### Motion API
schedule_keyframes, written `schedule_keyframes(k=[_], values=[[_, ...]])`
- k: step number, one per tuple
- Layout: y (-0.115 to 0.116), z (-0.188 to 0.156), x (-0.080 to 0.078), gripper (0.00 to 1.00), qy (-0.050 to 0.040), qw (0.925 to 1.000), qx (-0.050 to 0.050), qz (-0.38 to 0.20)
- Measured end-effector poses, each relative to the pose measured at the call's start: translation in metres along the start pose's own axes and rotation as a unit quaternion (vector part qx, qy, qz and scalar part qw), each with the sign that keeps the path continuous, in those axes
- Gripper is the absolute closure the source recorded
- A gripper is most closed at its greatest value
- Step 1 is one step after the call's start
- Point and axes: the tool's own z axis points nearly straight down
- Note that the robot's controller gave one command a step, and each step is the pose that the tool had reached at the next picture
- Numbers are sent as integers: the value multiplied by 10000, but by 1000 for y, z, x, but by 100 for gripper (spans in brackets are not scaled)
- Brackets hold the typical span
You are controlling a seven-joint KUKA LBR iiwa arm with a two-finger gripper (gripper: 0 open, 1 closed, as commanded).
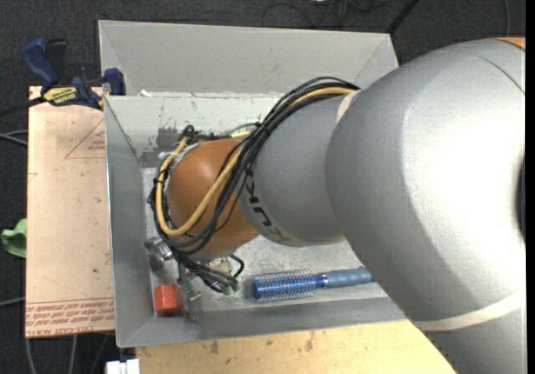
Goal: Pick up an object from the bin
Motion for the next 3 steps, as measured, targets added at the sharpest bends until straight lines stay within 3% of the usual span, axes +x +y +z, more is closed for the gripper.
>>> schedule_keyframes(k=[1,2,3], values=[[-1,-2,1,0,-41,9953,-1,-963],[2,-2,4,0,-34,9798,25,-2002],[1,0,5,0,29,9523,30,-3050]])
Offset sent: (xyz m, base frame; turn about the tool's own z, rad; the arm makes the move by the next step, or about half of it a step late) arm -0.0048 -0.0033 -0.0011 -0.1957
